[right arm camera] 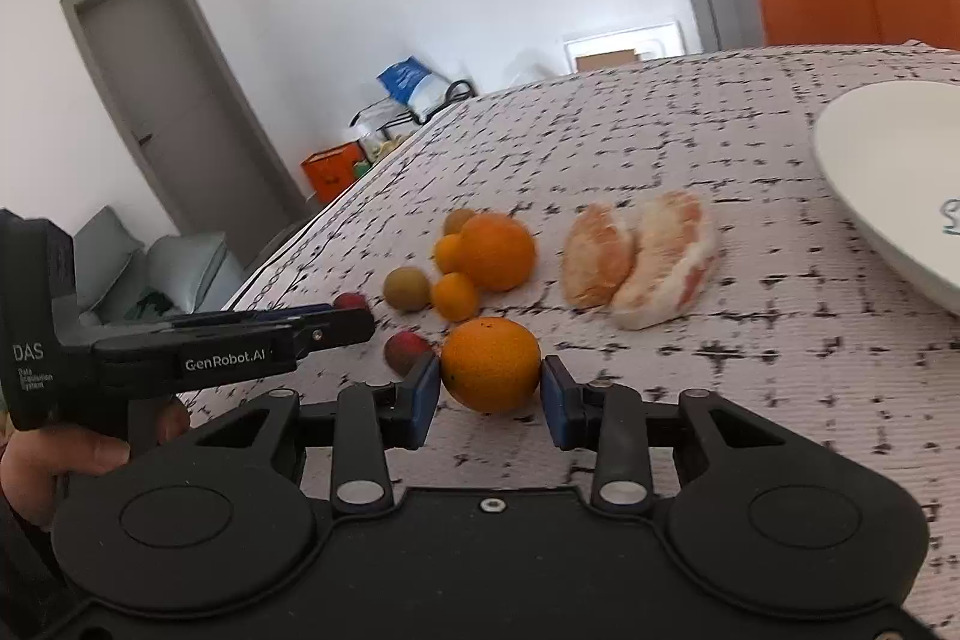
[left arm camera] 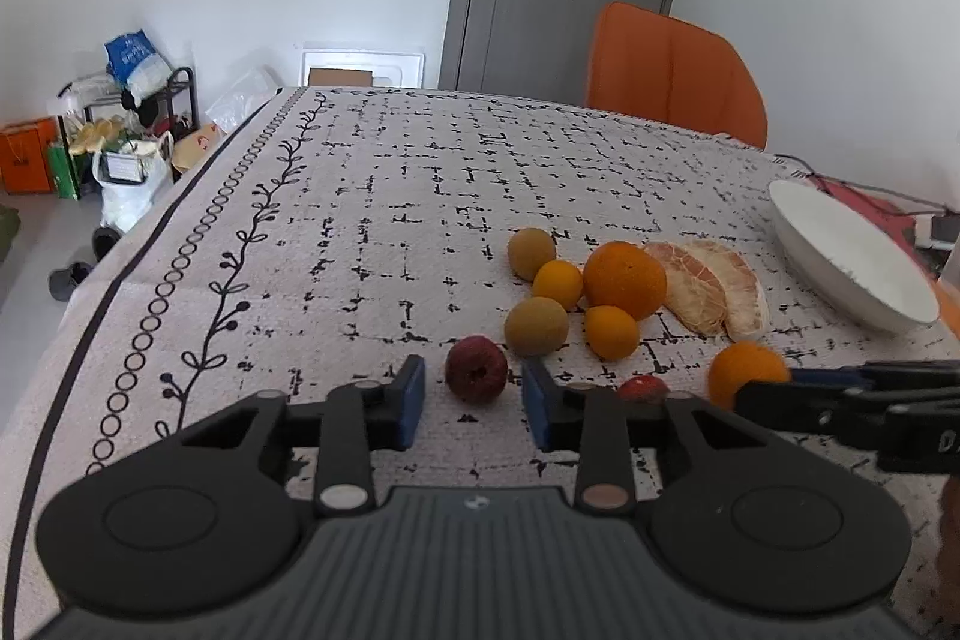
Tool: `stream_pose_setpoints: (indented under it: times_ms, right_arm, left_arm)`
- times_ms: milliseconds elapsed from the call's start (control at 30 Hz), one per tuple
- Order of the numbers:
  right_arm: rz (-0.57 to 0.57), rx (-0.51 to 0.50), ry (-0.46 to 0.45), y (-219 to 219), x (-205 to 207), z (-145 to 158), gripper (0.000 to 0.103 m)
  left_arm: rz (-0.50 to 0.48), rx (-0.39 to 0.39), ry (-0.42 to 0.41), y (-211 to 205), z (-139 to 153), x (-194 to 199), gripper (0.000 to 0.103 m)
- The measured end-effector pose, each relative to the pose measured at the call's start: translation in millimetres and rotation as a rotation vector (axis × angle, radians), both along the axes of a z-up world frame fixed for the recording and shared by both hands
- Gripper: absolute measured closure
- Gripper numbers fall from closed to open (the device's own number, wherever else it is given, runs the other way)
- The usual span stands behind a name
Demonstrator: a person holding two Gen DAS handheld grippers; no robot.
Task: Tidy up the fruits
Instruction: 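Carry the orange with the right tool into the white bowl while the left tool drops the plum there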
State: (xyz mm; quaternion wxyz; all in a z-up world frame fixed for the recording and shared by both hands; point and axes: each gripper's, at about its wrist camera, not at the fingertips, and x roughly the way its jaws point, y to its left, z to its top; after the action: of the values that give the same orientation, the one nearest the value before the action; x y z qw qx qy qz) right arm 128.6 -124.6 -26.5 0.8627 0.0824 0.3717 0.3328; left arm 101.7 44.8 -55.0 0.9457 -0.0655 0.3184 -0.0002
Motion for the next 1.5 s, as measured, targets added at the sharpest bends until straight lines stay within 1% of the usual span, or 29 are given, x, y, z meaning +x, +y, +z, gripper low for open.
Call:
stream_pose_setpoints:
  times_ms: [100, 400, 733, 1067, 1233, 1500]
  right_arm:
    - [-0.026, 0.005, -0.004, -11, 0, 1, 0.068]
    - [-0.130, -0.006, -0.046, -42, 0, 8, 0.068]
    - [-0.241, -0.003, -0.097, -78, -3, 19, 0.068]
    - [-0.310, 0.007, -0.117, -112, -1, 19, 0.068]
    - [-0.337, 0.022, -0.122, -130, 1, 17, 0.068]
    - [-0.376, 0.030, -0.125, -149, 8, 13, 0.068]
  left_arm:
    - [-0.004, -0.008, 0.004, -3, -1, 3, 0.081]
    - [-0.044, -0.011, -0.022, -22, 10, 1, 0.082]
    - [-0.128, 0.008, -0.041, -63, 20, 12, 0.082]
    - [-0.206, 0.028, -0.061, -107, 29, 27, 0.082]
    - [-0.232, 0.051, -0.070, -124, 33, 37, 0.082]
    - [-0.284, 0.065, -0.081, -150, 37, 49, 0.082]
